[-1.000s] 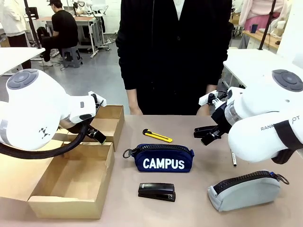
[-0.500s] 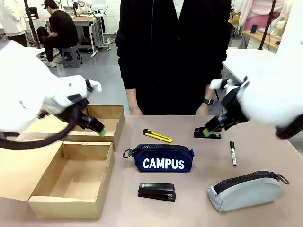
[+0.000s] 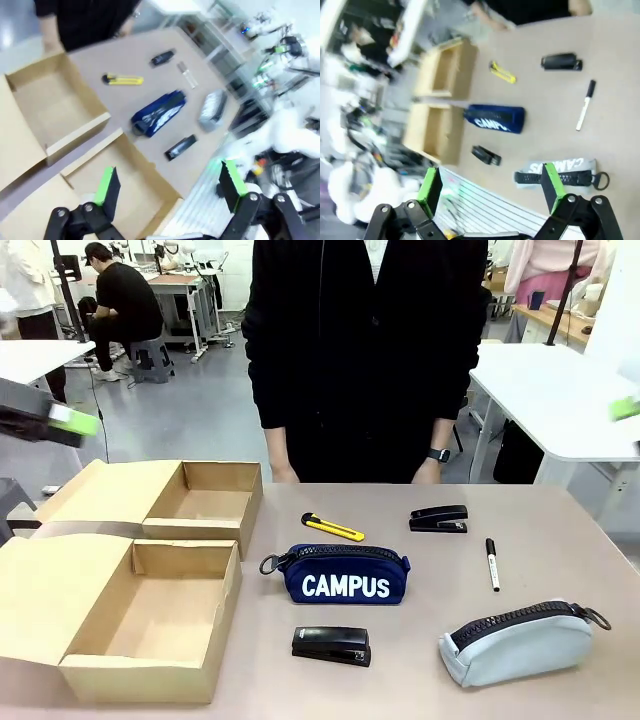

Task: Place items inside the box.
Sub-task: Pick up a Pencil pouch or Stapler and place it inside the Mailer Box closest to the robot.

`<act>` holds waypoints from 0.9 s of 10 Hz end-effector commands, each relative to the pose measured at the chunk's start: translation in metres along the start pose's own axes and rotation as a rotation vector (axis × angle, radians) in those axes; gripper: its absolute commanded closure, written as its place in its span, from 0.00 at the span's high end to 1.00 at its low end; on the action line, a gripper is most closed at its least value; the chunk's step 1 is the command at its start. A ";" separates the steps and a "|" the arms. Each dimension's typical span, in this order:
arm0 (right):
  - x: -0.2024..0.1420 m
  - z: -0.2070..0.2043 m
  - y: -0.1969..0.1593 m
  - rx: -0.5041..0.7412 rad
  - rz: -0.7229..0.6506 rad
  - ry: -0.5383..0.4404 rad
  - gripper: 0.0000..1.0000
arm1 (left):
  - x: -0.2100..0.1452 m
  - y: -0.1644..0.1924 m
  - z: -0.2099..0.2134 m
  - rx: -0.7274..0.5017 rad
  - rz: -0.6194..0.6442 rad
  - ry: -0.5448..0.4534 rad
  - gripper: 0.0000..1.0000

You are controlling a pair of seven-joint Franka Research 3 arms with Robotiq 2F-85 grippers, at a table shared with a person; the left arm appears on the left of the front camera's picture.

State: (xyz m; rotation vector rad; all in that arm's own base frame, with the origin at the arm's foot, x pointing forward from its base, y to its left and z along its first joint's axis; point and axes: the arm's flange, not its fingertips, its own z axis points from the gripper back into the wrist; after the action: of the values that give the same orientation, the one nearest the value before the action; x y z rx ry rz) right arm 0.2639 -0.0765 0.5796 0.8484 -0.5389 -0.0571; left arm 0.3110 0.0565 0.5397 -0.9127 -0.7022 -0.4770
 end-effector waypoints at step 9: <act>-0.054 0.107 -0.204 0.142 -0.546 -0.337 1.00 | -0.109 0.140 0.120 -0.071 0.562 -0.541 1.00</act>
State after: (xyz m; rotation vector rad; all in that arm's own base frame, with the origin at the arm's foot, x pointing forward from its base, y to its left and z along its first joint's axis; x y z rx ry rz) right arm 0.2068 -0.2771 0.4484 1.1113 -0.5764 -0.7169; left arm 0.2856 0.2445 0.4200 -1.2827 -0.8594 0.3323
